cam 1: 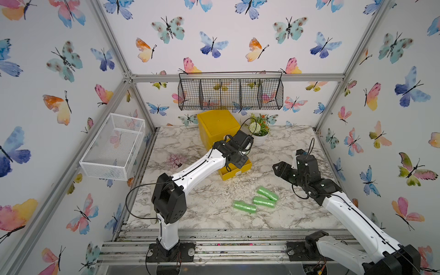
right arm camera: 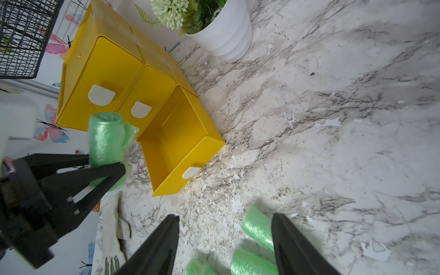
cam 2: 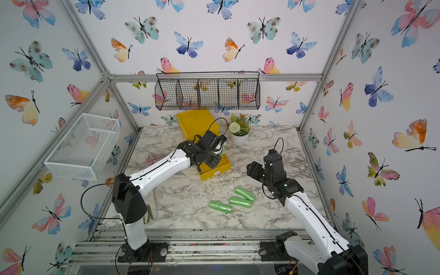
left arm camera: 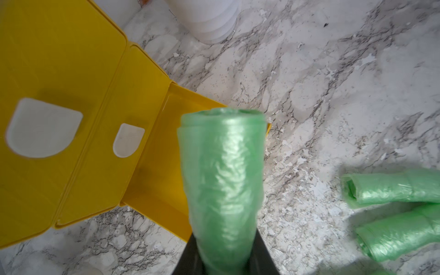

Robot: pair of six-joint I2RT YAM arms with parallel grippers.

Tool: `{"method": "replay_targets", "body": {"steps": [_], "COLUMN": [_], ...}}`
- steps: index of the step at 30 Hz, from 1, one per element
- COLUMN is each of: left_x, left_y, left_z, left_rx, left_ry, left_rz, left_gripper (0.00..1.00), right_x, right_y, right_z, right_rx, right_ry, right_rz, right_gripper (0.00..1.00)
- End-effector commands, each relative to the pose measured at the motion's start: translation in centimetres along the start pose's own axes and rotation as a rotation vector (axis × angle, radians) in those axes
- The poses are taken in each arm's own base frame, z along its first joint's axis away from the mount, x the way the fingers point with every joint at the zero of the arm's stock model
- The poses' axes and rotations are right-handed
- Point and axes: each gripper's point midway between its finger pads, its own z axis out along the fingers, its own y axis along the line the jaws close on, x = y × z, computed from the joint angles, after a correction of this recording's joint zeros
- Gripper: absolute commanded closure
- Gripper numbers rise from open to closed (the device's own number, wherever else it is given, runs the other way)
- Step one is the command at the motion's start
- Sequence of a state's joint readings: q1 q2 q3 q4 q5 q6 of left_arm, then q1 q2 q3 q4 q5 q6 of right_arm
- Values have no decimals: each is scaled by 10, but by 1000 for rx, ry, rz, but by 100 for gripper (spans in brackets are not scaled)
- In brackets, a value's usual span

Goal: Sort the rolls of trash bags by color and place them into the drawer
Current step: Pick up the roll of trash bags from the center of the board, then place the roll of trash bags in the drawer.

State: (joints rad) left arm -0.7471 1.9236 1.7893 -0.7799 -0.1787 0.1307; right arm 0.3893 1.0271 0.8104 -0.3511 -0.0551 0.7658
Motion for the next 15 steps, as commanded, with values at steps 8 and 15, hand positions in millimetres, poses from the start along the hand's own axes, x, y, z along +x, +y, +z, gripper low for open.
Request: {"method": "replay_targets", "body": {"steps": [8, 15], "left_x": [11, 27], "left_y": [7, 20], "left_z": [45, 73], "left_rx": [65, 79], "left_ry": [63, 109], "left_rz": [177, 177], "left_gripper": [74, 73], "right_x": [8, 16], "right_y": [-6, -12], "right_z": [2, 6], "right_rx": [4, 2], "right_ry": [29, 44], "right_rz": [-8, 4], "right_gripper": [33, 33]}}
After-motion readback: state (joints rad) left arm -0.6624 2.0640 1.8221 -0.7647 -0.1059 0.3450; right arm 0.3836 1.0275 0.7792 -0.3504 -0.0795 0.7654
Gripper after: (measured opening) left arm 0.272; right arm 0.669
